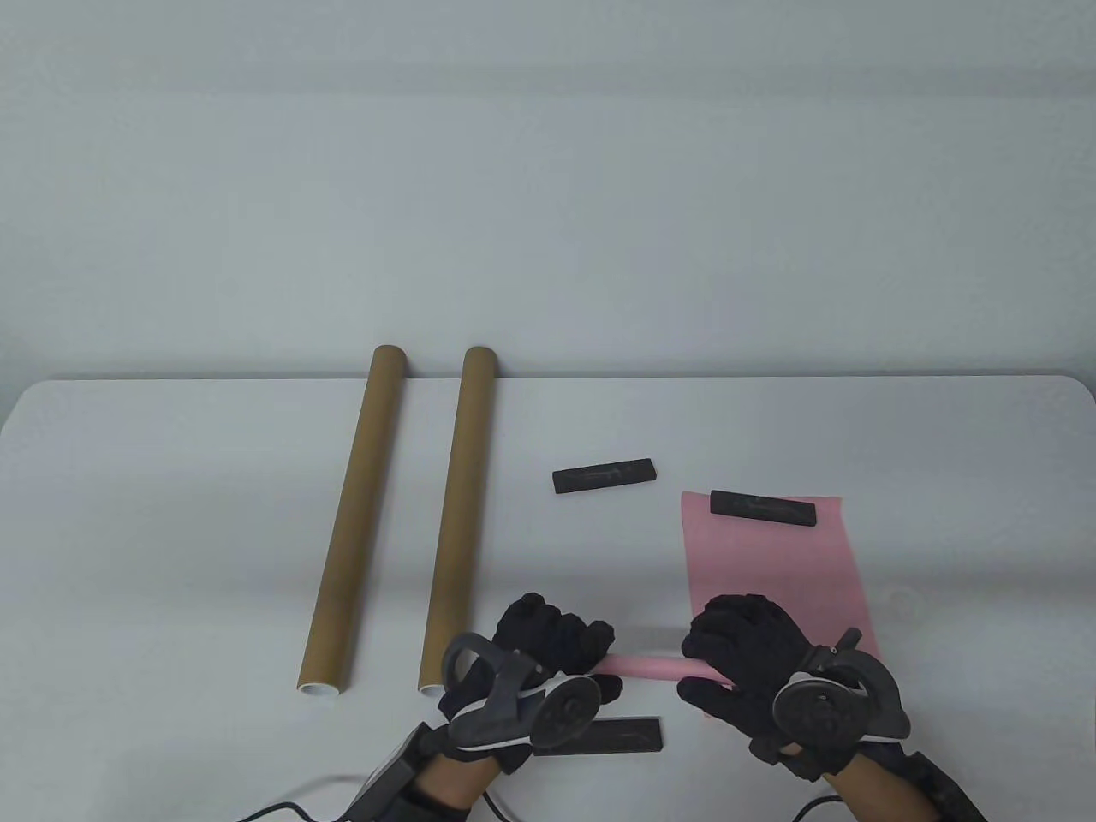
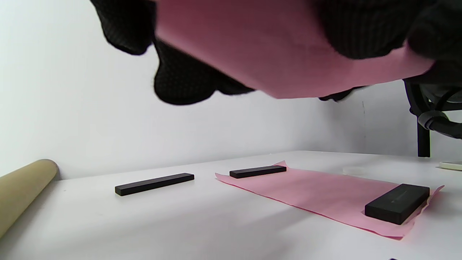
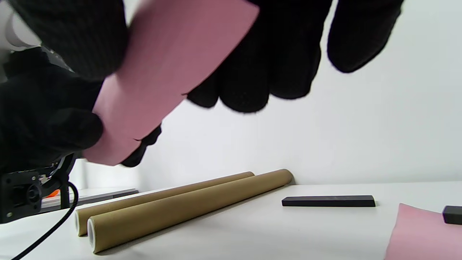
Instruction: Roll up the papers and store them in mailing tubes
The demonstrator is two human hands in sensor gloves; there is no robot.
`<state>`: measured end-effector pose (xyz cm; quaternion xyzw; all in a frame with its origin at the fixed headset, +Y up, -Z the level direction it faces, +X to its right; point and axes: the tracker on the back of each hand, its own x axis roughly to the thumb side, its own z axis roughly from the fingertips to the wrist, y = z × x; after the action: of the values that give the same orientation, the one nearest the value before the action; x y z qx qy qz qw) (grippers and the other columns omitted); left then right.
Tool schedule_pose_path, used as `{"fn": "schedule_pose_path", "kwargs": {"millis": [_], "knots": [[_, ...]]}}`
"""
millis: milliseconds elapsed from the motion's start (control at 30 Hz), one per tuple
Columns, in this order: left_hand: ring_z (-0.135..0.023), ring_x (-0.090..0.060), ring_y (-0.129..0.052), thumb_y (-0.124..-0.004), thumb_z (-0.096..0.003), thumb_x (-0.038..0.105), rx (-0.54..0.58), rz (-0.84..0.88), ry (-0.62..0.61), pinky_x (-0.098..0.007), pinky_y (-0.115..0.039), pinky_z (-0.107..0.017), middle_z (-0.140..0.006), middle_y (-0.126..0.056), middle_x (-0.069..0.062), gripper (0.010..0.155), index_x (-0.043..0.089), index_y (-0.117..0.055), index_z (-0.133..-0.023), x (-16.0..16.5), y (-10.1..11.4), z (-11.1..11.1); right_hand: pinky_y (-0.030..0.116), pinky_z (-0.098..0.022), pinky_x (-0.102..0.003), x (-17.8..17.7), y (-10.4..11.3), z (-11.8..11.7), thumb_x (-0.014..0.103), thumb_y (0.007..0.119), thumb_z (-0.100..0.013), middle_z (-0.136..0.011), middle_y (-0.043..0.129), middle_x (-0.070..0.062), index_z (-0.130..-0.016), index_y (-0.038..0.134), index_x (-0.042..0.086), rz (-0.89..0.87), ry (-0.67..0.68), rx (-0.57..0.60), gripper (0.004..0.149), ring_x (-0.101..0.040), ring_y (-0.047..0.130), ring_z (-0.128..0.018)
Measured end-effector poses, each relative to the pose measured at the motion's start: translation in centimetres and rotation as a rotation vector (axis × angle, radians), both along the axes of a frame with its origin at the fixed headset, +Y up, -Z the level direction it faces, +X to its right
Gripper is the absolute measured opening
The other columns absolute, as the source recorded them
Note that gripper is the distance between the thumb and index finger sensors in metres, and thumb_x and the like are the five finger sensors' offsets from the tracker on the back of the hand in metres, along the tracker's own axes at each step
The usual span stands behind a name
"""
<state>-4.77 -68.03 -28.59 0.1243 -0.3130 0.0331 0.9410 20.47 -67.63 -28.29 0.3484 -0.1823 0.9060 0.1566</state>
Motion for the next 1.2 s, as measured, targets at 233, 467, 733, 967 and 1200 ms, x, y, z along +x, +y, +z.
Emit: {"fn": "schedule_pose_path", "kwargs": {"millis": [233,467,733,967,1200], "knots": [[-0.065,-0.015,-0.103,-0.073,-0.0322,0.068,0.000,-0.006,0.014,-0.048,-0.072,-0.071,-0.072,-0.097,0.007,0.070,0.031,-0.076,-0.091,-0.28,-0.07,-0.06,0.073,-0.060,-0.068,-0.50,0.09,0.14,0.057,0.079,-0.046,-0.077,0.100,-0.011,-0.070,0.098,0.016,0.035,0.012,0.011,0.052,-0.044,0.095,-0.080],[-0.051,-0.013,-0.107,-0.069,-0.0330,0.068,-0.045,-0.010,0.011,-0.046,-0.076,-0.069,-0.057,-0.102,0.009,0.065,0.030,-0.084,-0.084,-0.27,-0.38,-0.40,0.069,-0.061,-0.070,-0.25,-0.20,-0.25,0.055,0.085,-0.044,-0.091,0.089,-0.015,-0.085,0.088,0.013,0.049,-0.011,-0.010,0.059,-0.049,0.086,-0.087],[-0.065,-0.015,-0.103,-0.076,-0.0335,0.065,0.002,-0.036,0.020,-0.048,-0.072,-0.071,-0.071,-0.097,0.008,0.066,0.031,-0.076,-0.091,-0.27,-0.31,-0.16,0.072,-0.059,-0.068,-0.25,-0.32,-0.46,0.059,0.076,-0.046,-0.073,0.102,-0.012,-0.066,0.100,0.014,0.021,0.013,-0.057,0.055,-0.046,0.094,-0.079],[-0.050,-0.012,-0.107,-0.072,-0.0320,0.068,-0.041,-0.017,0.020,-0.046,-0.076,-0.069,-0.056,-0.102,0.009,0.066,0.030,-0.084,-0.084,-0.52,-0.37,-0.47,0.068,-0.063,-0.070,-0.41,-0.15,-0.10,0.052,0.087,-0.044,-0.093,0.088,-0.013,-0.085,0.087,0.017,0.079,-0.003,0.029,0.055,-0.048,0.084,-0.090],[-0.058,-0.014,-0.105,-0.073,-0.0328,0.067,-0.006,-0.027,0.005,-0.047,-0.074,-0.070,-0.066,-0.099,0.008,0.066,0.032,-0.079,-0.088,-0.38,-0.12,-0.06,0.072,-0.059,-0.069,-0.42,-0.17,-0.30,0.060,0.077,-0.045,-0.076,0.101,-0.013,-0.069,0.099,0.013,0.033,0.025,-0.044,0.057,-0.047,0.093,-0.081]]}}
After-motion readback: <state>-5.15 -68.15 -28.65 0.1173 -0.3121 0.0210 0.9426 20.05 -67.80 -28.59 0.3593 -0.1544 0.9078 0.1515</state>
